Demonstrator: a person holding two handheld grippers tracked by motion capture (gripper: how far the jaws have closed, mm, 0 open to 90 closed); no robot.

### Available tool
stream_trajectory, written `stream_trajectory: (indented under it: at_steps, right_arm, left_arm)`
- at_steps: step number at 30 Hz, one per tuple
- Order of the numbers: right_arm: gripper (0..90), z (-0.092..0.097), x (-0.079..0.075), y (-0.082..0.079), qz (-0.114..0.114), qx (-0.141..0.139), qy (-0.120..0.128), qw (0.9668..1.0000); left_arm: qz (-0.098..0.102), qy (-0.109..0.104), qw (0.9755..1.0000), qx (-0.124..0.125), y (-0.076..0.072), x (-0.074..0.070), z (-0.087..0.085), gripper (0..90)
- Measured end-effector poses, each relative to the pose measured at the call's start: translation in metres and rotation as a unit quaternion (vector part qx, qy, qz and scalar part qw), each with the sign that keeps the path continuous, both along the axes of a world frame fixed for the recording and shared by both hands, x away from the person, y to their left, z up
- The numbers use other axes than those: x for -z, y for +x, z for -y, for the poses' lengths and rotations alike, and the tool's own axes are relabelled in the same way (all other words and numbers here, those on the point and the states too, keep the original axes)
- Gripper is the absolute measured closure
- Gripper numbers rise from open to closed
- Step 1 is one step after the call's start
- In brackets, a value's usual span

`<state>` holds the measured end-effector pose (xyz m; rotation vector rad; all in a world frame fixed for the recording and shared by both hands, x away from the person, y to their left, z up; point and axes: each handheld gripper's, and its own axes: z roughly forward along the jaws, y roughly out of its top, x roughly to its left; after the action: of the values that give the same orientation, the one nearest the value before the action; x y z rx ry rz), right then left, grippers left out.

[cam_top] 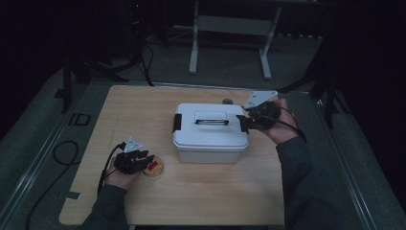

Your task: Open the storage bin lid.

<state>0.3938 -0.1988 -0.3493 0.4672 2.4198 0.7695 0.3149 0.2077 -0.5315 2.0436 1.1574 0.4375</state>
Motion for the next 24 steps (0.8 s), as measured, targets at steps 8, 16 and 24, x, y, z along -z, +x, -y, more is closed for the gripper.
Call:
stream_trajectory:
  at_steps: [8, 16, 24]
  right_arm:
    - [59.8, -0.004, -0.002, 0.006, -0.010, -0.022, -0.041, 0.9989]
    - [59.4, -0.008, -0.007, 0.013, -0.030, -0.049, -0.081, 0.9950]
    - [59.9, -0.011, -0.018, 0.018, -0.057, -0.079, -0.101, 0.9900]
  left_arm:
    - [-0.001, -0.001, 1.0000, 0.004, 0.000, 0.000, 0.000, 64.9]
    - [-0.002, -0.001, 1.0000, 0.004, 0.000, 0.000, 0.000, 64.5]
    - [-0.003, -0.002, 1.0000, 0.005, 0.000, 0.000, 0.000, 64.4]
